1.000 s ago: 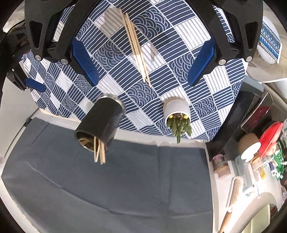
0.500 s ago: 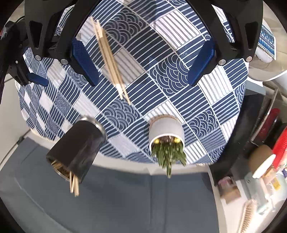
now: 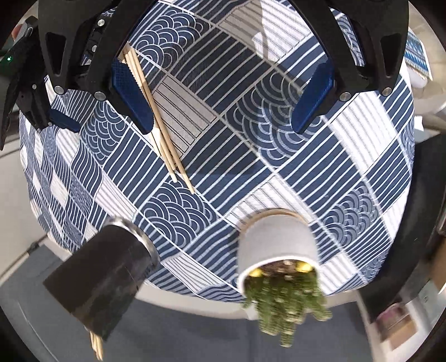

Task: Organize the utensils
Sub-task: 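Withdraw both open tools from the cup toward the remaining chopsticks, then lower both open tools onto the loose chopsticks on the cloth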

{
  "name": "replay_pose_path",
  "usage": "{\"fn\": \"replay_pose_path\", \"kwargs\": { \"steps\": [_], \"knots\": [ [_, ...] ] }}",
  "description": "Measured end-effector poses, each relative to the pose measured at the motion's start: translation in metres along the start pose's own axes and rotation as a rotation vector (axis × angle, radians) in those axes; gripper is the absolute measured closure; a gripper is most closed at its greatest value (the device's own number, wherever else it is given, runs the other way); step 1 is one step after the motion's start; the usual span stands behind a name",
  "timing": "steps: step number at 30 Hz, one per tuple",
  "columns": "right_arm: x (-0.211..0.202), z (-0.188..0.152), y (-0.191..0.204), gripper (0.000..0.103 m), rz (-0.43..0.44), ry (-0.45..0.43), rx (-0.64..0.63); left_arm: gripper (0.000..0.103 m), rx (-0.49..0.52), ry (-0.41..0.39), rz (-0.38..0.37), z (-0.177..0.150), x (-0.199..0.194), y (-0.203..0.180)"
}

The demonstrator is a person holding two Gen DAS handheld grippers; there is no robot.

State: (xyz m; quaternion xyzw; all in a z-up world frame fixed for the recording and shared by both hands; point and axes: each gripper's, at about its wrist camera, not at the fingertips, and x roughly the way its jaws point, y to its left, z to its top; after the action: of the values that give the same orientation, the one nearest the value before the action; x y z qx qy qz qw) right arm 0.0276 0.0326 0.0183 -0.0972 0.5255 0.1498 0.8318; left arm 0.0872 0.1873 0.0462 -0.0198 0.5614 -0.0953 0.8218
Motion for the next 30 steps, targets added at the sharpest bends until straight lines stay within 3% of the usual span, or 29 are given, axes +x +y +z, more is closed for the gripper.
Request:
{"fn": "replay_pose_path", "kwargs": {
  "steps": [5, 11, 17, 23, 30],
  "knots": [
    [0.004, -0.005, 0.001, 0.012, -0.031, 0.003, 0.035, 0.006, 0.077, 0.027, -0.009, 0.002, 0.017, -0.01],
    [0.004, -0.005, 0.004, 0.01, -0.048, 0.013, 0.057, 0.006, 0.077, 0.07, -0.015, 0.003, 0.034, -0.012],
    [0.005, -0.001, 0.007, 0.01, -0.05, 0.054, 0.028, 0.006, 0.062, 0.081, 0.016, 0.007, 0.045, -0.019],
    [0.004, -0.002, 0.011, 0.01, -0.042, 0.091, -0.003, 0.006, 0.098, 0.075, 0.092, 0.006, 0.055, -0.036],
    [0.006, -0.003, 0.015, 0.01, -0.034, 0.121, -0.052, 0.005, 0.064, 0.078, 0.109, 0.008, 0.058, -0.038]
  ]
}}
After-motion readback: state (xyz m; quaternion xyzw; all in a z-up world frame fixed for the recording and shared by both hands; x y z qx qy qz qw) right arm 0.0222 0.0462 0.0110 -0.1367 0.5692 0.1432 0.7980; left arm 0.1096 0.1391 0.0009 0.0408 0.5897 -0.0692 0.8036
